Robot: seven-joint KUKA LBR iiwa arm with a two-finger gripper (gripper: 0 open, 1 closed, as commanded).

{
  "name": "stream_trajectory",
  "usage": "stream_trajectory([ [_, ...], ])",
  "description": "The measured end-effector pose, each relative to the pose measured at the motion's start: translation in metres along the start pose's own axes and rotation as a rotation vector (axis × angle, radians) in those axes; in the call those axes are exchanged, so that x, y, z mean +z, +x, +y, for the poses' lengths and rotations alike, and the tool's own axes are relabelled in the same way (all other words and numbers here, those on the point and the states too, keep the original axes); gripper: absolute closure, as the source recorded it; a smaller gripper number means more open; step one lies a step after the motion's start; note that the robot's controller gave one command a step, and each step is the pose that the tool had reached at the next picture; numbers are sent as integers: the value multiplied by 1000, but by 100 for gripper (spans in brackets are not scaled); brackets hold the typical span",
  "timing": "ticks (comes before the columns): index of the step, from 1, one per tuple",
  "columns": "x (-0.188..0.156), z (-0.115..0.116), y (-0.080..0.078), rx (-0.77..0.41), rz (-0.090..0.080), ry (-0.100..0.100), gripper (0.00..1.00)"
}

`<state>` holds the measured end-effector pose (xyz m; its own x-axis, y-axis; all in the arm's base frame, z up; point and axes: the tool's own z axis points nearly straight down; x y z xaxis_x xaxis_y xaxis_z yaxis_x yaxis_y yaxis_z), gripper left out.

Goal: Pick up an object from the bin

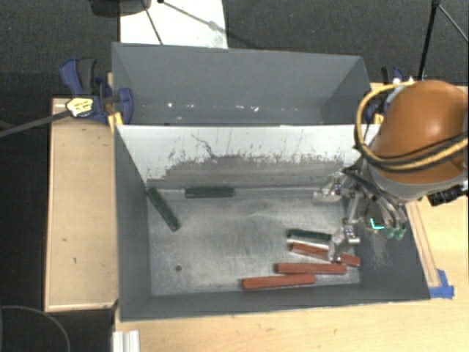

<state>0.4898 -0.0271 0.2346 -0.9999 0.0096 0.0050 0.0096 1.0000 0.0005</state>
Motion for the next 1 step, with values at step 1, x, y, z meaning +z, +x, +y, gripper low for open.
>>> stream_trajectory([
  [1,-4,0,-2,-1,-8,1,0],
])
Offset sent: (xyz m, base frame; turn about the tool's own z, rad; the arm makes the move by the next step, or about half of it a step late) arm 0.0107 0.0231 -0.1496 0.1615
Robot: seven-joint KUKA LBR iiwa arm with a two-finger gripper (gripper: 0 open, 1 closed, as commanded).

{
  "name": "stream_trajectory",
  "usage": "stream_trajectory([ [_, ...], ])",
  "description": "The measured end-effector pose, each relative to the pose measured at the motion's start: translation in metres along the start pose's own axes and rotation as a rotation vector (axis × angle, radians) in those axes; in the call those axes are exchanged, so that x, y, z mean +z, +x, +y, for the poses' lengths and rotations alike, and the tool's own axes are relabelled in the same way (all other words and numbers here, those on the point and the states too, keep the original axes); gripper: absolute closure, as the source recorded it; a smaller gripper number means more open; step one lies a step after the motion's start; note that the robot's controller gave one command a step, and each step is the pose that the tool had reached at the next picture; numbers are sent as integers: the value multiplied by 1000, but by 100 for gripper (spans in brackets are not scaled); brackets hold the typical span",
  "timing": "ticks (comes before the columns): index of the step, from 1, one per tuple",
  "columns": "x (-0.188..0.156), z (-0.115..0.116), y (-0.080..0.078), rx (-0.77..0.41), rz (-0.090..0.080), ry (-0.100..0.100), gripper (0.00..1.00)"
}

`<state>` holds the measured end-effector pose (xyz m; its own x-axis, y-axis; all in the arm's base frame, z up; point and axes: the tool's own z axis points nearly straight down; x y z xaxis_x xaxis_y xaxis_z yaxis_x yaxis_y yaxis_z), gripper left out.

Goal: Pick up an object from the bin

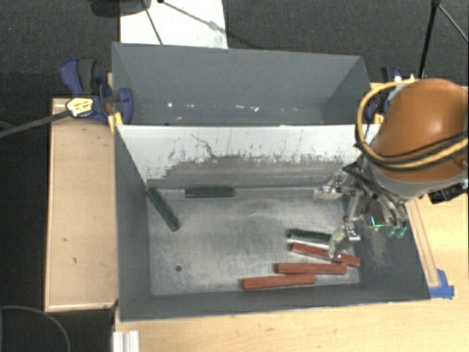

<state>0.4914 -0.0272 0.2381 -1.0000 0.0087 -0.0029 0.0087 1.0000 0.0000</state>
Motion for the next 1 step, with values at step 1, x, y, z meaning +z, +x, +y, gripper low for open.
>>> stream_trajectory([
  [1,154,24,-8,161,5,-1,100],
])
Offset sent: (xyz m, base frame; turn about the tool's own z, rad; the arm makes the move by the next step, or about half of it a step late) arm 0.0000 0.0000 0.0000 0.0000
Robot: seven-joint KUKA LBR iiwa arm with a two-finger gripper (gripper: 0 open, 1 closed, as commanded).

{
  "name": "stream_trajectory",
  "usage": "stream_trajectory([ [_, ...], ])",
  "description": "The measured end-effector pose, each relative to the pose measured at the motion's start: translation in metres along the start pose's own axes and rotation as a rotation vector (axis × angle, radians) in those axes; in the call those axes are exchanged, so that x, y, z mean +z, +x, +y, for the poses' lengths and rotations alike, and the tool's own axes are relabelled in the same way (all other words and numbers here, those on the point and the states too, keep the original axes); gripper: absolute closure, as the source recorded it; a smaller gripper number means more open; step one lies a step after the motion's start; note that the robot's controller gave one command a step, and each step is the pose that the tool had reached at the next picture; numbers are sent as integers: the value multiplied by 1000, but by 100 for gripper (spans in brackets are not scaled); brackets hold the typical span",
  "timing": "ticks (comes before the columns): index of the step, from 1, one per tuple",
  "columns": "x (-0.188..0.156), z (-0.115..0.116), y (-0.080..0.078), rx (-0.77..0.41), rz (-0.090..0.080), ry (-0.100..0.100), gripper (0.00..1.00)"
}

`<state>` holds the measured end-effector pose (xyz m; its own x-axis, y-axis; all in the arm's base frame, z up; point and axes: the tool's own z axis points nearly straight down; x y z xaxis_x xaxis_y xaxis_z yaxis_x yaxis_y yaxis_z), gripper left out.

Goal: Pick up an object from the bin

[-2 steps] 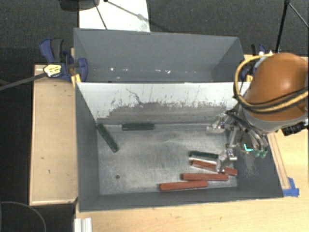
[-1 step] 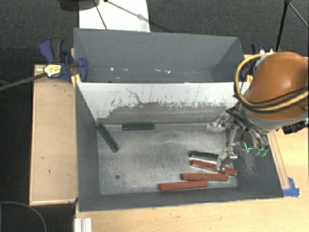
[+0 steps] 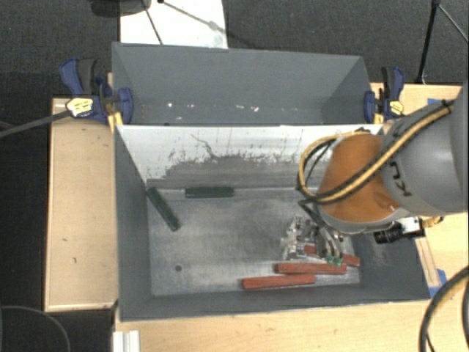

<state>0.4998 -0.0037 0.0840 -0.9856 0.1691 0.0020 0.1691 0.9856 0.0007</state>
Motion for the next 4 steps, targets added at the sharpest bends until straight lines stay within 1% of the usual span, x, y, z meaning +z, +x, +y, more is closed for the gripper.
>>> stream_trajectory([
  [1,-5,1,-7,0,-26,-3,0],
  [2,-5,0,-7,-1,-25,-3,0],
  [3,9,-63,-39,-49,-20,-1,100],
  [4,9,-63,-39,-49,-20,-1,100],
])
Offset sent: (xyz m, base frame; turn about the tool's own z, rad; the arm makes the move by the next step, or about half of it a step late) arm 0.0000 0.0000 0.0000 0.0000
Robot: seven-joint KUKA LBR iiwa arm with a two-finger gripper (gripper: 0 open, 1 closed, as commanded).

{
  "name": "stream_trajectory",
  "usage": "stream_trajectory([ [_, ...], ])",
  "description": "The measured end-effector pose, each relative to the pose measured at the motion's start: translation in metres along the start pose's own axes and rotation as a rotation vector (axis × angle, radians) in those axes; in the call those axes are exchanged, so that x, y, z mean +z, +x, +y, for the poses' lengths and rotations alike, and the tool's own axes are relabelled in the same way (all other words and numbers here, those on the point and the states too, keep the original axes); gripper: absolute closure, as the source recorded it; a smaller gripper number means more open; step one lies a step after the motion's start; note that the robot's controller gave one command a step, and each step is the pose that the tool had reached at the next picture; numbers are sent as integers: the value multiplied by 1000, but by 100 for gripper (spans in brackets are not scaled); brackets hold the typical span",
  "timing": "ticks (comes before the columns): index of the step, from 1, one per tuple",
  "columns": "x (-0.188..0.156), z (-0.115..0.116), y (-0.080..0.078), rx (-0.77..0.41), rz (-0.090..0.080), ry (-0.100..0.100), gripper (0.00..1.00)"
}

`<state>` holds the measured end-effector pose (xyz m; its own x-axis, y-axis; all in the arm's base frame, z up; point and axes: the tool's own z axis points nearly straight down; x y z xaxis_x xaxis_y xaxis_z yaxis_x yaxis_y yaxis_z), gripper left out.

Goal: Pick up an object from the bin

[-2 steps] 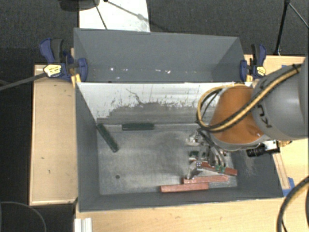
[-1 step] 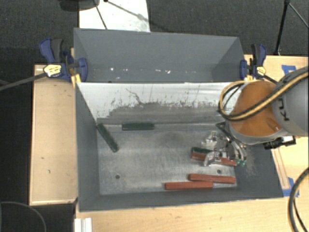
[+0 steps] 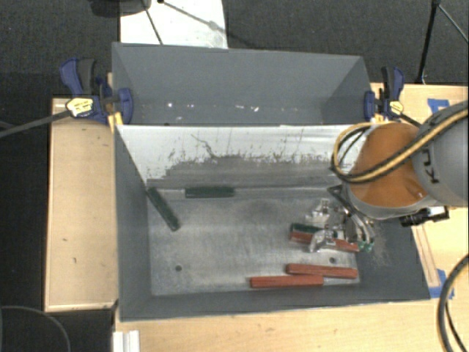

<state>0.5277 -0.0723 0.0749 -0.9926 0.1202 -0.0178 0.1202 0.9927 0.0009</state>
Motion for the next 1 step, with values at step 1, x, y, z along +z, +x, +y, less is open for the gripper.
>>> stream_trajectory([
  [1,-158,40,-14,-16,11,-1,100],
])
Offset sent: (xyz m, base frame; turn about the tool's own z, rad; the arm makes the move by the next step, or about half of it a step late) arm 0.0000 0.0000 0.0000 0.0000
